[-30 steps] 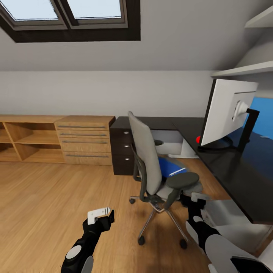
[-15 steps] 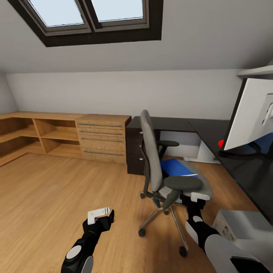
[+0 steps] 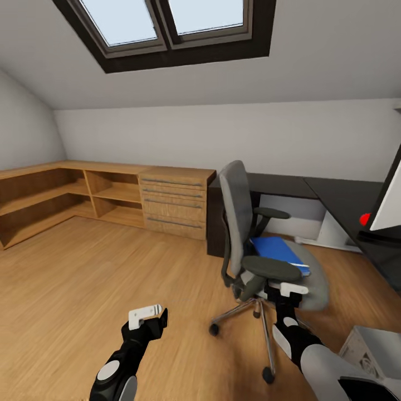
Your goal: In the bedroom, organize the workspace by keeping the computer under the desk, ensuring the monitor is on the desk, placing the keyboard on the desk next to the monitor, placing the mouse on the desk next to the keyboard, moving the folder from the swivel chair onto the desk next to the mouse, stacking the notebook on top of the folder with the pen on top of the notebook, and positioning the swivel chair next to the desk.
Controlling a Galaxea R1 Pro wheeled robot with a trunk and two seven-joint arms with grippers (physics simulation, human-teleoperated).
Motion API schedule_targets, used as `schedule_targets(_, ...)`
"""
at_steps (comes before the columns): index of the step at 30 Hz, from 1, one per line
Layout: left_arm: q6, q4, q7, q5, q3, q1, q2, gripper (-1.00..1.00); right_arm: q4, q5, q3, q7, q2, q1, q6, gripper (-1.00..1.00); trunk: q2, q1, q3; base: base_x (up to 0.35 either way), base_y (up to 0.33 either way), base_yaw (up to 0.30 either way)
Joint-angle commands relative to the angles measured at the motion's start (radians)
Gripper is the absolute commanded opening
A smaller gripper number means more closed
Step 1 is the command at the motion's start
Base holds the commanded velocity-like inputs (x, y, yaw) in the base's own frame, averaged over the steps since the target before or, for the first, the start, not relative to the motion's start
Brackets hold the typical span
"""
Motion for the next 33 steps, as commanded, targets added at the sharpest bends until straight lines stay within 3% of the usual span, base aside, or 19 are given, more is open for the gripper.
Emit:
schedule_targets(1,0.003,-0.001,0.009,0.010,-0.002,-0.001,0.000,1.00,0.001,0.006,-0.005,0.001,0.000,-0.001,-0.003,1.00,0.000,0.000,-0.001,0.000,0.000,0.278)
schedule_targets(9,0.003,-0.001,0.009,0.011,-0.002,-0.001,0.000,1.00,0.000,0.008,-0.005,0.002,-0.001,0.000,-0.005,1.00,0.000,0.000,-0.001,0.000,0.000,0.258)
schedule_targets(16,0.003,-0.001,0.010,0.011,-0.002,-0.001,0.000,1.00,-0.001,0.008,-0.005,0.002,-0.001,0.000,-0.005,1.00,0.000,0.000,-0.001,0.000,0.000,0.016)
schedule_targets(33,0.003,-0.001,0.009,0.011,-0.002,-0.001,0.000,1.00,-0.001,0.008,-0.005,0.002,-0.001,0.000,-0.005,1.00,0.000,0.000,0.006,0.000,0.000,-0.225)
